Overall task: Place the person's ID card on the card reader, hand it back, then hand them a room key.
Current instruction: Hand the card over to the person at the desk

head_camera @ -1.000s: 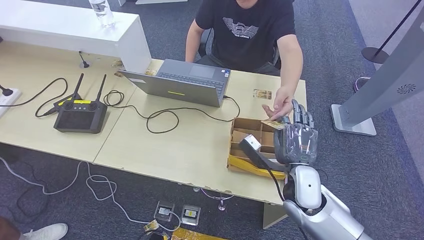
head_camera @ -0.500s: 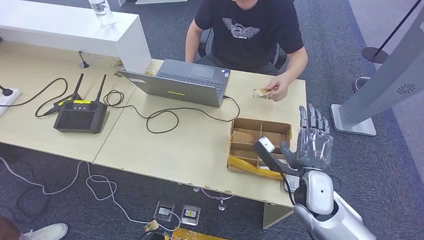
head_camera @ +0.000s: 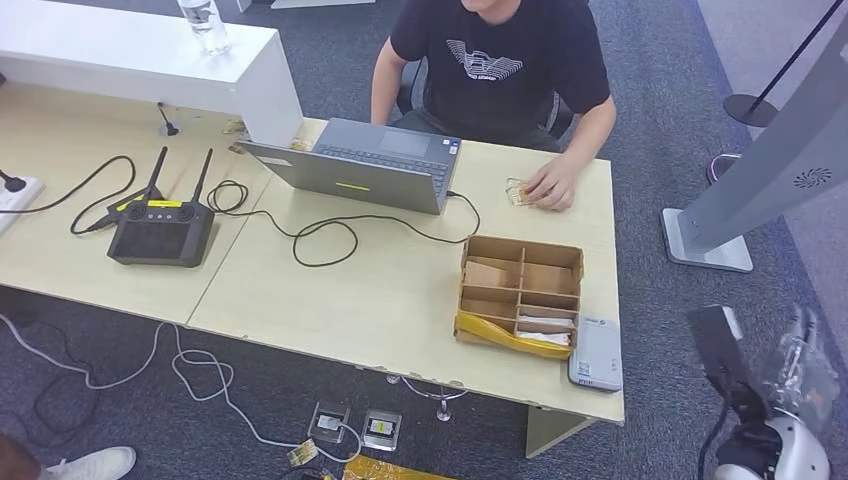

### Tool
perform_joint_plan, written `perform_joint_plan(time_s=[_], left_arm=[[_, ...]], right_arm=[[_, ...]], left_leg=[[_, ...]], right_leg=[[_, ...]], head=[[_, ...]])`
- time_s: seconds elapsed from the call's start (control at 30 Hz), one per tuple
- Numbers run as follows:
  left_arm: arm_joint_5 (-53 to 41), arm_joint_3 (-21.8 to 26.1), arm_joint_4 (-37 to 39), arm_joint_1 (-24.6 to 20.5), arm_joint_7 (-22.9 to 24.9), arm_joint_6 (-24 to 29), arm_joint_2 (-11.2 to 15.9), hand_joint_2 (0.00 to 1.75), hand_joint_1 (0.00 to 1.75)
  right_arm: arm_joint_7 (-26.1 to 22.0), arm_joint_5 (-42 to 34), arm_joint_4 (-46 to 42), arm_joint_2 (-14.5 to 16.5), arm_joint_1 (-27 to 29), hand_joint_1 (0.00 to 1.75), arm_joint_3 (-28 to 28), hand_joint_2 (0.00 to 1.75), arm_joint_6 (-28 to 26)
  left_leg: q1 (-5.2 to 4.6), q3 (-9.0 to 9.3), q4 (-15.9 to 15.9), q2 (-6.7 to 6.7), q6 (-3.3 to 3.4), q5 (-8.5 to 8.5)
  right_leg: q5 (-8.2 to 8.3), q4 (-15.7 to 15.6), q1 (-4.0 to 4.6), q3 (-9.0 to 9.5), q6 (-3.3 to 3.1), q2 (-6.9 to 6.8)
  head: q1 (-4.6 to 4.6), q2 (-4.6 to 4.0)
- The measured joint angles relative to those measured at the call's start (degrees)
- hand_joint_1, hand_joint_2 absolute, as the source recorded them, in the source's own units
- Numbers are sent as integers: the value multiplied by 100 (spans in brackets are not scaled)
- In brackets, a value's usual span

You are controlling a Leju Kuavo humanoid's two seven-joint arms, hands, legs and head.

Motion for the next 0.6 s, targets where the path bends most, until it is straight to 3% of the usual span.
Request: perform_joint_plan(time_s=[0.1, 0.23, 0.33, 0.47, 0.6], left_arm=[[137, 3, 4, 0, -7, 8, -9, 0, 0], [335, 45, 6, 2, -120, 24, -54, 0, 0], [450, 71, 7, -3, -196, 30, -93, 0, 0], [690, 149, 7, -4, -273, 31, -151, 0, 0], [873, 250, 7, -4, -327, 32, -192, 0, 0]], right_arm=[[-3, -1051, -28, -176, 376, 0, -486, 175, -379], [-140, -3263, 79, -369, 813, 0, -810, 0, -937], [-562, -4406, 357, -432, 1066, 0, -840, 0, -994], [-2253, -6622, 1122, -323, 1289, 0, -844, 0, -999], [-3501, -7992, 2070, -72, 1357, 0, -809, 0, -1006]], left_leg=[[1, 3, 0, 6, 0, -2], [1, 2, -1, 7, 0, -2], [2, 2, -2, 9, 0, -3], [2, 0, -2, 7, 1, -3], [3, 0, -2, 9, 1, -4]], right_leg=[[0, 0, 1, -1, 0, 2], [-1, 0, 1, -1, 0, 2], [-1, 0, 2, -2, 0, 4], [-2, 0, 3, -3, 0, 3], [-2, 0, 4, -6, 0, 5]], head=[[0, 0], [2, 0], [1, 0], [1, 0], [-1, 1]])
